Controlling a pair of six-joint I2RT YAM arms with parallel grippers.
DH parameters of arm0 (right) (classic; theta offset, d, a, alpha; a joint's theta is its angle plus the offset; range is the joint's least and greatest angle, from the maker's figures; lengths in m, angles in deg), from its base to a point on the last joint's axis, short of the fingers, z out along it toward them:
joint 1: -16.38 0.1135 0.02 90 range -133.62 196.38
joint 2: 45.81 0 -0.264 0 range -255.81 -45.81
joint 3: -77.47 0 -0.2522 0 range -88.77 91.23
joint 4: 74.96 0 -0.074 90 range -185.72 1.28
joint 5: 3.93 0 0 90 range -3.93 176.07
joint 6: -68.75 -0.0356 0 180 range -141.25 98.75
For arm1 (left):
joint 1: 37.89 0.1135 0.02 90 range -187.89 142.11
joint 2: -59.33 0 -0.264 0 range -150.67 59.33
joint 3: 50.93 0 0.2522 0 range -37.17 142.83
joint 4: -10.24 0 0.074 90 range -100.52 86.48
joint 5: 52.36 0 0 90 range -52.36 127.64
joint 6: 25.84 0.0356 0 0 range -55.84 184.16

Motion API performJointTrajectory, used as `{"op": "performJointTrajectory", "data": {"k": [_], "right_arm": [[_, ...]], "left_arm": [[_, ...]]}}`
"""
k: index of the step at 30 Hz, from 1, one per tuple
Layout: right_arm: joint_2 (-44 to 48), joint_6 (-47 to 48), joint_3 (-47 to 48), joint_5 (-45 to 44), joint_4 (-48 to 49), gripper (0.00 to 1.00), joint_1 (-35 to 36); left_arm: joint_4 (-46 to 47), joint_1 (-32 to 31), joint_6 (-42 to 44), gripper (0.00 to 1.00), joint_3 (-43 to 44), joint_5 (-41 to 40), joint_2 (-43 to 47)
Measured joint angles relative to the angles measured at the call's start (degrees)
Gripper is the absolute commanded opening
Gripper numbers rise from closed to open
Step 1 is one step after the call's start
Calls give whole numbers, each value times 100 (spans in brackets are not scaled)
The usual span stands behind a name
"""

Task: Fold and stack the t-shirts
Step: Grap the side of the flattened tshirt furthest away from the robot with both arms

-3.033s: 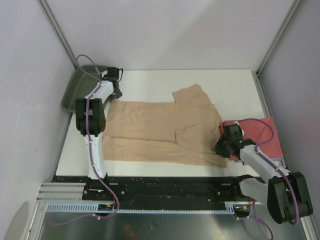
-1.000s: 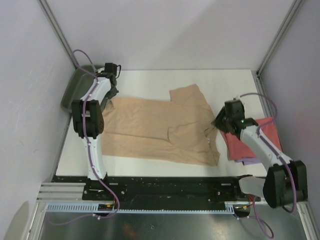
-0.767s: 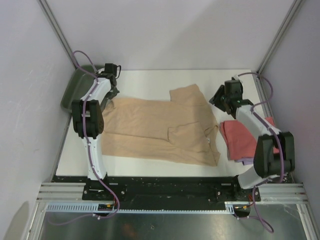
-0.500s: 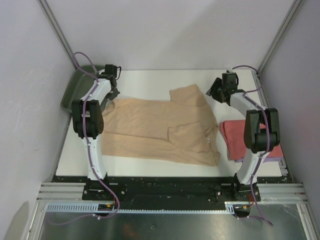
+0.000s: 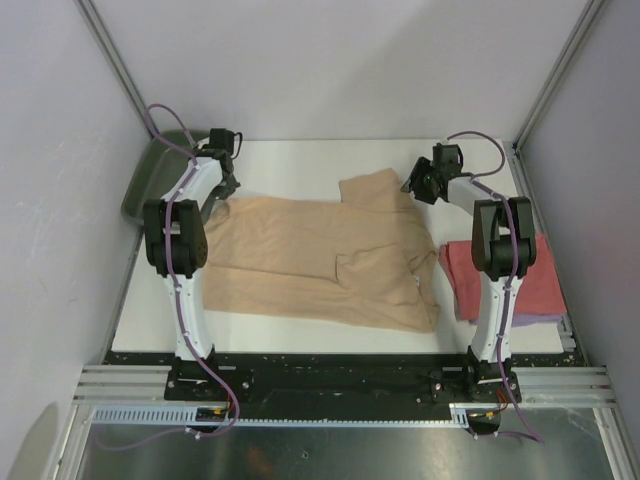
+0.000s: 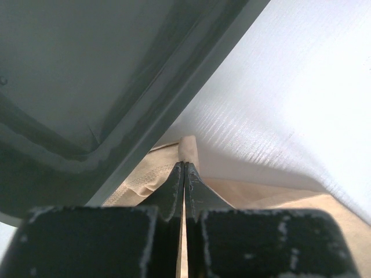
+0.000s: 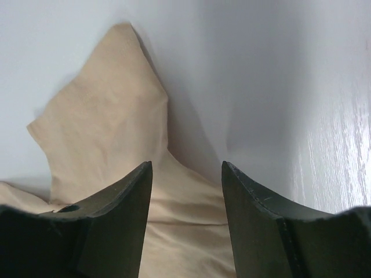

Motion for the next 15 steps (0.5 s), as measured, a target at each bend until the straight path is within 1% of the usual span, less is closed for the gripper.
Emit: {"op": "performJointTrajectory", "data": {"k": [6,9,12,15], "right_arm": [[-258,2,452,11,-74,52,48],[-356,2,505,9,-120,48,103],[-435,2,535,13,-205,38,120],[-457,11,612,-11,-343,22,125]], "left_arm": [[15,0,0,0,0,2,0],[17,0,-2,0,0,4,0],[22,0,0,0,0,13,0],[28,0,0,0,0,39,0]]}}
